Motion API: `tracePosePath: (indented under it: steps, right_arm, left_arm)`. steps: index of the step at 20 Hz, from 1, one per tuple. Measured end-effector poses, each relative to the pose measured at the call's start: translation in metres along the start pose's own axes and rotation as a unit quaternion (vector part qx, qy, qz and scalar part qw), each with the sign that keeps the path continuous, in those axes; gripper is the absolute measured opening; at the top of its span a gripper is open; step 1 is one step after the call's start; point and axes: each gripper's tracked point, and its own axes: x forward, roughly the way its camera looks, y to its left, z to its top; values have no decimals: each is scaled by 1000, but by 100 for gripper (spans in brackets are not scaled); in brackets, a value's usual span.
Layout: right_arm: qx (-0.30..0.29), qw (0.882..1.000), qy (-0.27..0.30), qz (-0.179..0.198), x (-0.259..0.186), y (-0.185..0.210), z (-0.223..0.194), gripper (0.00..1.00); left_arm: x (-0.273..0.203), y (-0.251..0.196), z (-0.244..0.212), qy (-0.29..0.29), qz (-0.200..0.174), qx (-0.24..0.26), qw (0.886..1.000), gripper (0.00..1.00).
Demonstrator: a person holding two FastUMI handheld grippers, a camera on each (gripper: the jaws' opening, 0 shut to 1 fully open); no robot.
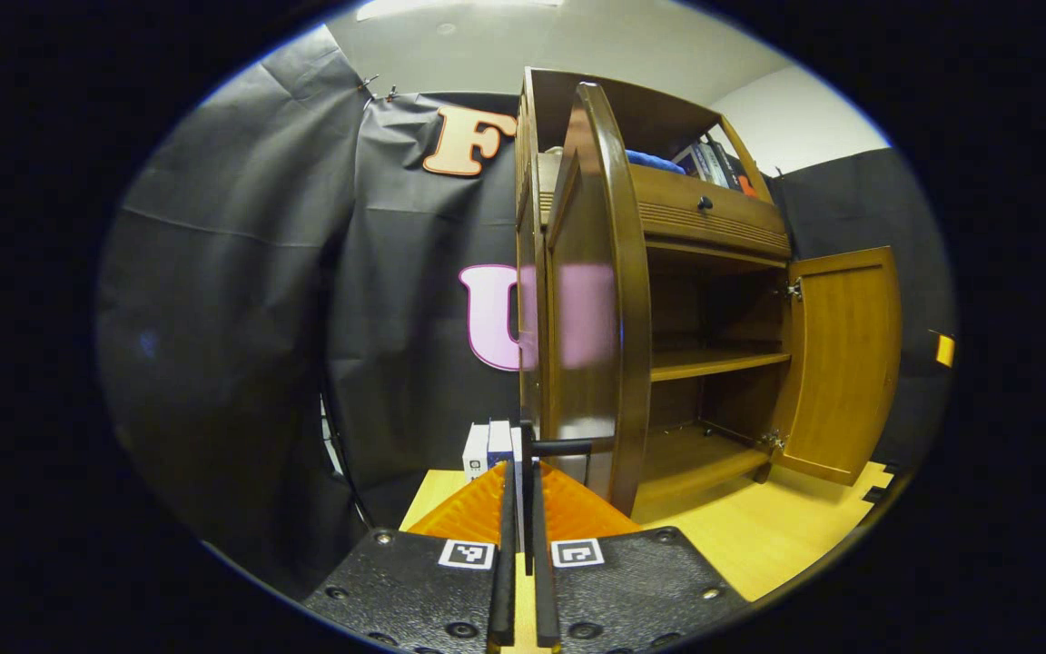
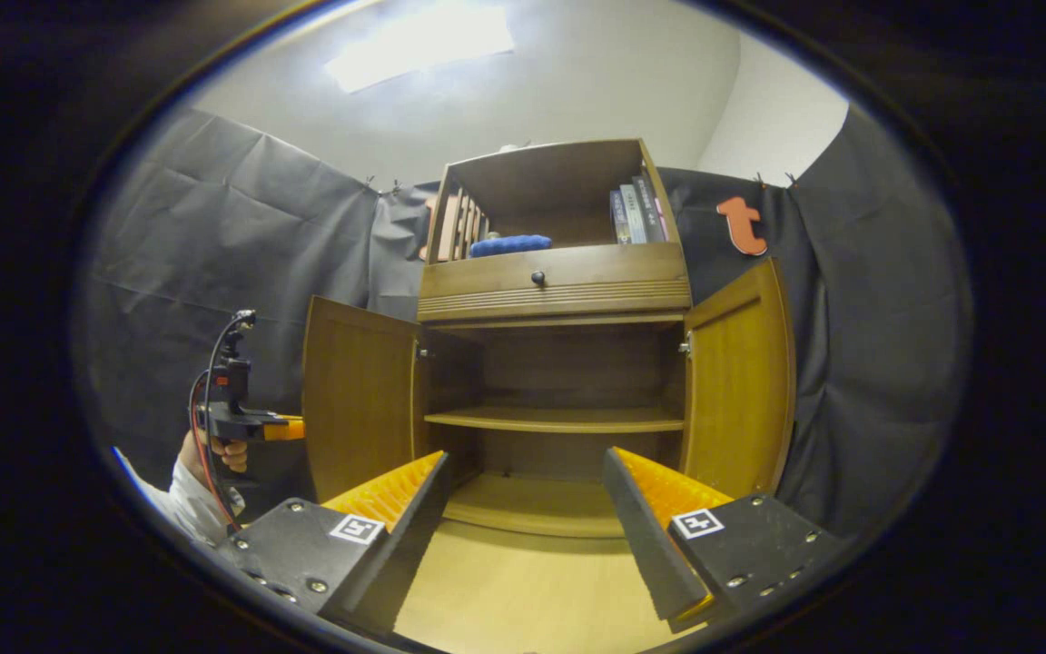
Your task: Open the right door of the double-door shoe cabinet with the right hand, and open the left door with the left hand.
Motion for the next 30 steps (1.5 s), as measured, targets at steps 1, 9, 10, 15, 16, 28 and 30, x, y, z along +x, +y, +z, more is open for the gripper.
tracePosePath:
  steps: [1,9,10,15,16,28,30]
  right_arm:
    - [-1,1000,0,-1,3,2,1,96]
    - [-16,1000,-5,-2,16,13,6,99]
    - [-12,1000,-4,-1,16,13,5,99]
    - [-3,1000,0,-7,15,6,0,99]
    - [-2,1000,1,-8,15,5,-1,99]
    - [3,1000,3,-17,-2,-18,-4,99]
    - [3,1000,2,-18,-4,-24,-2,99]
  left_arm:
    - [2,2,-1,-1,-4,-2,1000,11]
    - [4,6,-3,5,-11,-10,1000,26]
    - [3,7,-4,5,-10,-11,1000,31]
    - [-8,1,-9,9,-5,-10,1000,38]
    - [-11,3,-10,7,2,-4,1000,39]
    - [-67,-24,36,-69,58,-22,996,84]
    - [-77,-40,40,-64,64,-22,996,92]
